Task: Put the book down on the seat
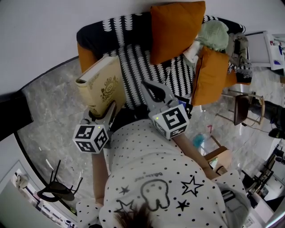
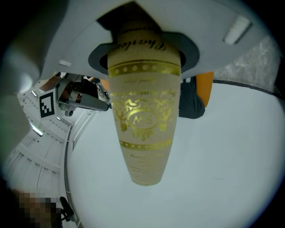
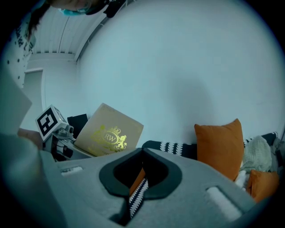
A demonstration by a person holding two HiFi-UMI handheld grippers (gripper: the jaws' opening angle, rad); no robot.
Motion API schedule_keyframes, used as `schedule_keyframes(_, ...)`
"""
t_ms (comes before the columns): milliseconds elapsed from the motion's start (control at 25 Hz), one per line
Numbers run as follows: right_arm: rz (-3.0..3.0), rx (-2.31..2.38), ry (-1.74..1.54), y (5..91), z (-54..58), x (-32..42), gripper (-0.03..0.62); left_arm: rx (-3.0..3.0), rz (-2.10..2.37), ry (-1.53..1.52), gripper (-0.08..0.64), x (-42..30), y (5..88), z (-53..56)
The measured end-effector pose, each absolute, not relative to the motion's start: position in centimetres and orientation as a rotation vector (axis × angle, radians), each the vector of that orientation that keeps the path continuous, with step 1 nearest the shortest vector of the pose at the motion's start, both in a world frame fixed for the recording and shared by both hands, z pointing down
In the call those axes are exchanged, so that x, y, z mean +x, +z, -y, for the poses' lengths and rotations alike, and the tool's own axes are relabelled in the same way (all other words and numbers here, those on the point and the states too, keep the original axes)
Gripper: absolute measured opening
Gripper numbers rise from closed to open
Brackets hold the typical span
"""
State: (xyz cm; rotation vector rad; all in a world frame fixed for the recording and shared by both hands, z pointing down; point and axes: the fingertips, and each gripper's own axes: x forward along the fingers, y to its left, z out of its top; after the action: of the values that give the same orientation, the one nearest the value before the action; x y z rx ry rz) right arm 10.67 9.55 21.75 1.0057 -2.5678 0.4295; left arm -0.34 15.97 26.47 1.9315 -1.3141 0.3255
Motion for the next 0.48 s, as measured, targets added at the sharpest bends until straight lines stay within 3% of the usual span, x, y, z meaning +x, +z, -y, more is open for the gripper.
schedule_keyframes(480,2.54,1.053,0.436,21.9,-8.9,11.6,-0.003,1.896,1.238,0.372,0.229,-0.6,29.2,-15.3)
